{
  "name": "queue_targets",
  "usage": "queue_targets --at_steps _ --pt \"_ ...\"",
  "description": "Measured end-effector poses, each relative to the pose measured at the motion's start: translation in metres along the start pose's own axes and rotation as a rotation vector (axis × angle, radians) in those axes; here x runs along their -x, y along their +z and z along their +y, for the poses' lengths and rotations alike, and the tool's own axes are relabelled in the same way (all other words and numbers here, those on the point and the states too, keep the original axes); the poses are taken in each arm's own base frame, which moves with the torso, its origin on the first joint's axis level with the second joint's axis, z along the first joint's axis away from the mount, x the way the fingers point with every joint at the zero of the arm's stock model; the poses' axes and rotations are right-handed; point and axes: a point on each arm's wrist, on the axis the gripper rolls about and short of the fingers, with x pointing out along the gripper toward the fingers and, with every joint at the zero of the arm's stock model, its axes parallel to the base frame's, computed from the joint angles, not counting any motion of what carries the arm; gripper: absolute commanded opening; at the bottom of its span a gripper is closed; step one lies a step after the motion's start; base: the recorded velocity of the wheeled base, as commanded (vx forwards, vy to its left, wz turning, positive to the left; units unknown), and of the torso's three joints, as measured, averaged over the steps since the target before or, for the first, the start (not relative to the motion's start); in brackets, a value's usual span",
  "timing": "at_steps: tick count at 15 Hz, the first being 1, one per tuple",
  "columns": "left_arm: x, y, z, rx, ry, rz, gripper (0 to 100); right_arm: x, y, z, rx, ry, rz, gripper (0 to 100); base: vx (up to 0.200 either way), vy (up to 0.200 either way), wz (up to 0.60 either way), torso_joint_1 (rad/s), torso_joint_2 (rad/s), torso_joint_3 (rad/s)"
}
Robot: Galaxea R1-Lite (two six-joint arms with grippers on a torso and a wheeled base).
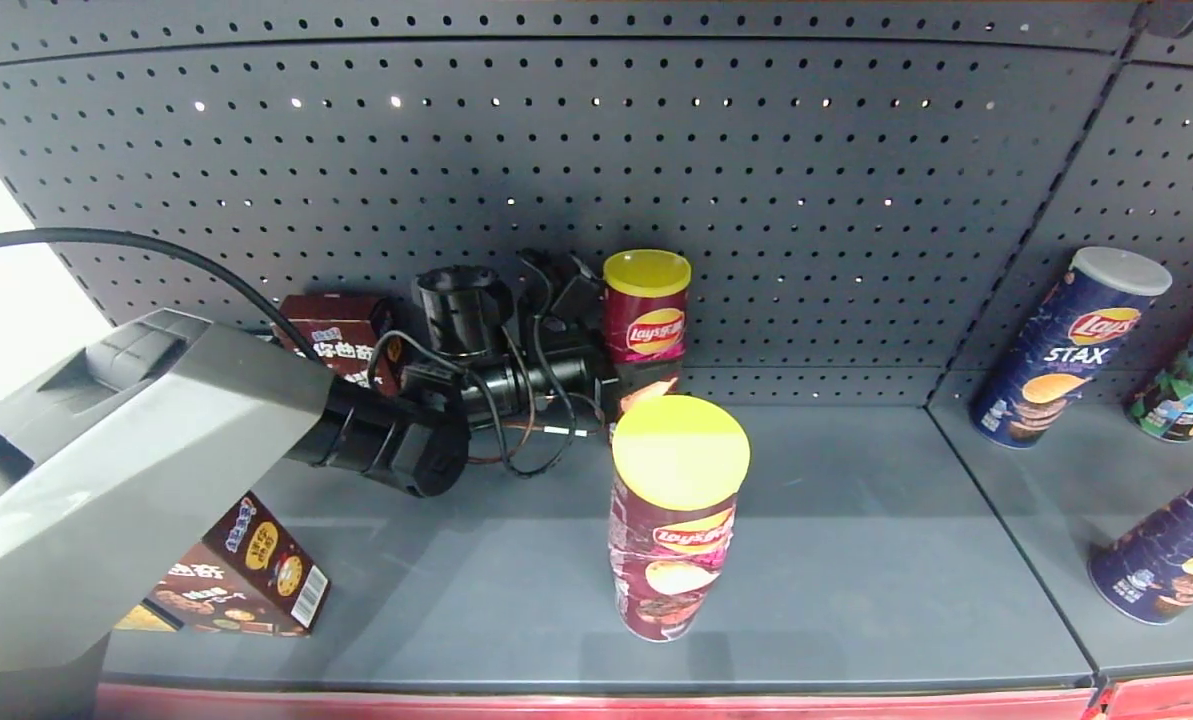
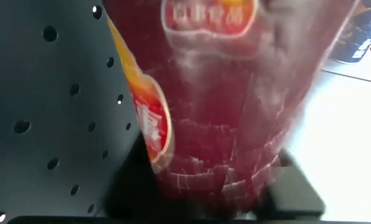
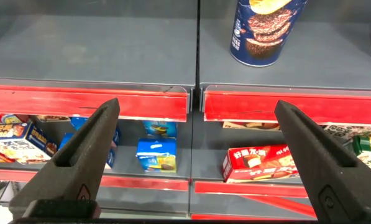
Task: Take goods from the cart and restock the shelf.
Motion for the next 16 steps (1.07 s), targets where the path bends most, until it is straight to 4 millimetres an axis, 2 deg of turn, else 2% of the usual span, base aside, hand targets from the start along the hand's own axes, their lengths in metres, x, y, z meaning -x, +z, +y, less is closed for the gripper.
queue_targets --at_steps 5,10,16 --pt "0.003 -0.001 -0.001 0.009 0.035 0.013 100 0.000 0.000 0.000 0.000 0.000 0.001 100 0.000 0.000 0.00 0.000 0.00 0.000" --pt "0.024 0.026 -0.009 -0.002 0.066 0.007 100 0.000 0.000 0.000 0.000 0.000 0.001 100 0.000 0.000 0.00 0.000 0.00 0.000" --pt "0.047 0.044 -0.023 0.029 0.092 0.071 100 0.000 0.000 0.000 0.000 0.000 0.001 100 0.000 0.000 0.00 0.000 0.00 0.000"
